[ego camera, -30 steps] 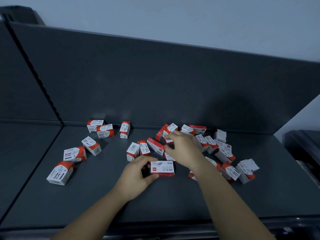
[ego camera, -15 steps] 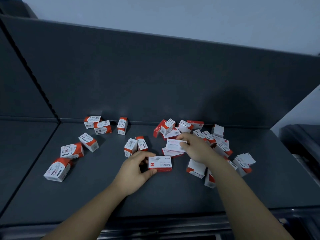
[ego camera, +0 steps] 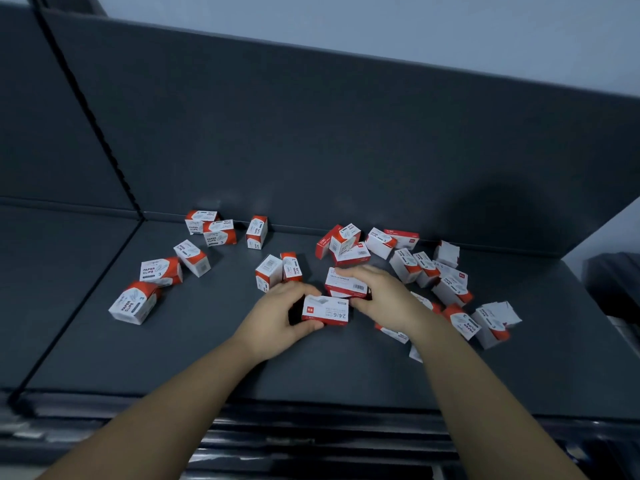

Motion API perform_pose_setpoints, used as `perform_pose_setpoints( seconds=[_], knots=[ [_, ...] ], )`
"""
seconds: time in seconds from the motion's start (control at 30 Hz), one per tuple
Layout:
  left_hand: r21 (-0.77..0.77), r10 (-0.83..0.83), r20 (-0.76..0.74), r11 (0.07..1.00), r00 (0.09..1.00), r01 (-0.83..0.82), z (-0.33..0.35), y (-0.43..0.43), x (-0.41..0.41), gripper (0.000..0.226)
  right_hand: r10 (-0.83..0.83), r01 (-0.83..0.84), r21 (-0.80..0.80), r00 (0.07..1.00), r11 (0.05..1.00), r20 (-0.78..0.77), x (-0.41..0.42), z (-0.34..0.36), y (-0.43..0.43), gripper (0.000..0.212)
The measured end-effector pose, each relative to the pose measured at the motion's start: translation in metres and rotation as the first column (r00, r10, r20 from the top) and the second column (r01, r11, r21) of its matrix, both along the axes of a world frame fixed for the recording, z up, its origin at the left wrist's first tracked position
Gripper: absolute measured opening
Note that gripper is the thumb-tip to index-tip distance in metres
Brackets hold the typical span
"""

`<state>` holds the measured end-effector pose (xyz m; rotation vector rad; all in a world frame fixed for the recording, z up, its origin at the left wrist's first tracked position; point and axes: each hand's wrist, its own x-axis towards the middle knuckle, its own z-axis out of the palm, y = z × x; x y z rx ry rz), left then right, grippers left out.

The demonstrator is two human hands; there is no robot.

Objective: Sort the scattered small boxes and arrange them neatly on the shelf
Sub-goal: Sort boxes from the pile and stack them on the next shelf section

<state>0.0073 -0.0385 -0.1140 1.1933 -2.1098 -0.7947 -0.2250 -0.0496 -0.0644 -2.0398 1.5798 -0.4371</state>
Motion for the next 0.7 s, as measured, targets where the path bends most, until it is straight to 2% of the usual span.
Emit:
perform_pose_setpoints(
  seconds=[0.27,0.4,0.47,0.57,0.63,0.7],
  knots=[
    [-0.018,0.074,0.03,0.997,0.997,-0.073,0.006,0.01,-0.002,0.038,-0.007,0.007,-0.065,1.0,0.998,0.008,-0.001,-0.009,-0.001,0.055],
    [-0.031,0.17,0.023,0.985,0.985,-0.169,0.008,0.024,0.006,0.044,-0.026,0.026,-0.006,0.998,1.0,0.061,-0.002,0.005,0.003,0.056],
    [-0.012,0.238,-0.006,0.971,0.971,-0.238,0.011,0.031,0.015,0.047,-0.038,0.037,0.013,0.993,0.999,0.115,0.0,0.012,0.006,0.049],
    [0.05,0.322,-0.11,0.947,0.94,-0.318,0.02,0.042,0.035,0.045,-0.079,0.066,0.056,0.955,0.996,0.285,0.008,0.021,0.018,0.041],
    [0.107,0.359,-0.204,0.933,0.911,-0.344,0.028,0.047,0.052,0.041,-0.099,0.077,0.071,0.912,0.995,0.399,0.017,0.024,0.028,0.041],
    [0.158,0.385,-0.257,0.922,0.886,-0.355,0.037,0.053,0.068,0.04,-0.07,0.049,0.058,0.897,0.997,0.436,0.032,0.027,0.039,0.043]
  ],
)
